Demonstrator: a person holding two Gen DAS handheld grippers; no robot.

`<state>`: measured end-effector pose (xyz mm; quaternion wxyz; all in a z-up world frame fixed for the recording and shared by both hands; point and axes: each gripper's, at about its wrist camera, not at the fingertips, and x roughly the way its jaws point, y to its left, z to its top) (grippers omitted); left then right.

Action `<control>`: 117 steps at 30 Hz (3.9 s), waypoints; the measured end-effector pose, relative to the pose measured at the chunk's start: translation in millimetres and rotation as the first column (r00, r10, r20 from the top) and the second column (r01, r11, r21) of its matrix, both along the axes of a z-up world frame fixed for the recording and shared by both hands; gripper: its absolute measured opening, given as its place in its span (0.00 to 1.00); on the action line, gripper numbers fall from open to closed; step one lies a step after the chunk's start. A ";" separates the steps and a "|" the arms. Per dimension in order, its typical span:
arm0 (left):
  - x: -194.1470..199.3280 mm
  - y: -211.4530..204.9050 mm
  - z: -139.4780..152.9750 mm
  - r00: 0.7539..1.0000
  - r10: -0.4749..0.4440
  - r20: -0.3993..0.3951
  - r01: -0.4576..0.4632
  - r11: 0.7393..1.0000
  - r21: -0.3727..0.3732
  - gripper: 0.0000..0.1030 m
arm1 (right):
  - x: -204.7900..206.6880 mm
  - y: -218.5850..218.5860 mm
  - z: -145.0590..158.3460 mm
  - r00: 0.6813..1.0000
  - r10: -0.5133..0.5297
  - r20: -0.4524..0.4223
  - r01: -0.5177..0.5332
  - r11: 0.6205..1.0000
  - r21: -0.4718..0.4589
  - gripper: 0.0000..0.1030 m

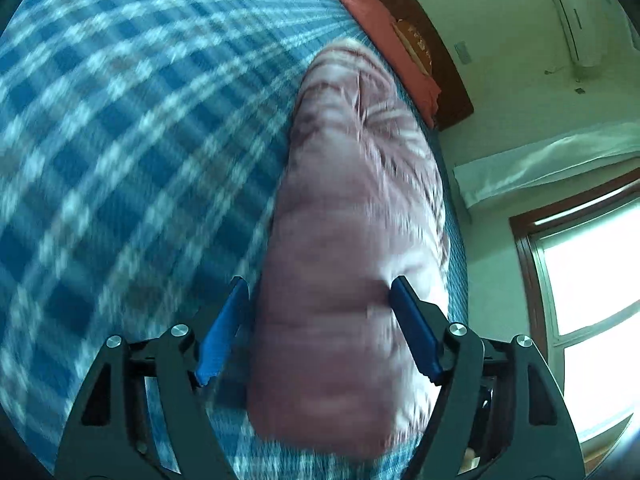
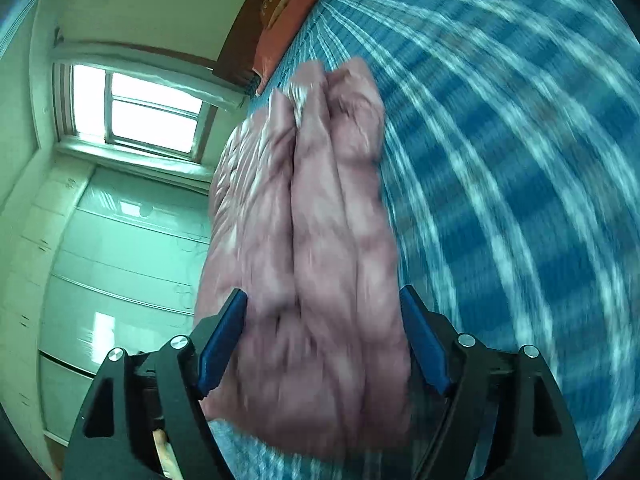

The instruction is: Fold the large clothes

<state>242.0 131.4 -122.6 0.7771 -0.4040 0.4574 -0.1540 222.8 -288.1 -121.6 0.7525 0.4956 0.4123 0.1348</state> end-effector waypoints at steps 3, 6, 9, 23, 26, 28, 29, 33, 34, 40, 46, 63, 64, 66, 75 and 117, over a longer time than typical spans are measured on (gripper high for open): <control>-11.7 -7.3 -4.5 1.000 -0.004 0.013 0.005 1.000 -0.018 0.71 | -16.5 9.5 0.0 1.000 0.004 0.004 -0.004 1.000 0.017 0.75; -15.4 -9.5 -7.8 1.000 -0.002 0.024 0.002 1.000 0.004 0.55 | -21.2 17.1 -3.5 1.000 -0.002 0.012 0.002 1.000 0.009 0.66; -19.7 -11.6 -10.9 1.000 0.003 0.019 -0.003 1.000 0.026 0.38 | -22.6 21.5 -15.7 1.000 0.000 -0.021 0.001 0.998 0.059 0.30; -50.6 -11.9 9.5 0.998 0.044 0.047 -0.052 0.981 0.187 0.62 | -70.3 21.9 -13.9 0.999 -0.048 -0.024 0.048 0.999 0.025 0.48; -63.6 -12.6 25.9 0.996 0.034 0.083 -0.058 0.952 0.302 0.65 | -82.8 23.2 -6.4 0.998 -0.055 -0.032 0.054 0.998 -0.030 0.54; -70.1 -13.4 33.0 0.995 0.029 0.094 -0.061 0.929 0.366 0.65 | -89.5 26.1 -0.8 0.998 -0.056 -0.040 0.053 0.995 -0.080 0.57; -73.3 -13.7 35.3 0.995 0.027 0.099 -0.064 0.919 0.389 0.65 | -94.4 29.6 2.9 0.998 -0.052 -0.046 0.047 0.992 -0.116 0.57; -89.5 -18.2 44.9 0.993 0.016 0.120 -0.076 0.853 0.517 0.66 | -116.6 40.3 16.0 0.998 -0.034 -0.049 0.021 0.968 -0.251 0.60; -93.2 -19.5 46.3 0.992 0.011 0.126 -0.078 0.837 0.541 0.67 | -119.0 43.7 19.7 0.998 -0.030 -0.049 0.015 0.960 -0.280 0.62; -112.9 -24.1 51.1 0.989 0.012 0.147 -0.102 0.780 0.618 0.75 | -142.6 71.1 41.4 0.999 -0.008 -0.044 -0.013 0.887 -0.461 0.63; -127.8 -32.1 56.6 0.984 0.013 0.177 -0.134 0.710 0.691 0.86 | -153.0 94.1 62.1 0.999 -0.006 -0.035 -0.017 0.776 -0.630 0.69; -156.2 -45.7 127.4 0.949 -0.019 0.316 -0.229 0.650 0.724 0.96 | -162.6 141.3 138.8 0.992 0.037 0.120 0.079 0.564 -0.822 0.78; -159.1 -46.9 133.5 0.944 -0.016 0.328 -0.242 0.640 0.729 0.97 | -162.8 142.7 144.7 0.991 0.040 0.129 0.084 0.564 -0.822 0.78; -164.3 -49.1 143.9 0.936 -0.025 0.352 -0.258 0.631 0.731 0.97 | -167.2 145.3 157.1 0.987 0.043 0.154 0.104 0.561 -0.821 0.78; -179.7 -55.1 167.4 0.920 -0.062 0.387 -0.259 0.645 0.719 0.97 | -179.6 146.5 187.1 0.976 0.036 0.217 0.160 0.558 -0.814 0.79; -193.7 -59.9 164.8 0.921 -0.058 0.386 -0.260 0.646 0.718 0.97 | -191.7 165.4 196.1 0.963 0.067 0.259 0.184 0.538 -0.822 0.79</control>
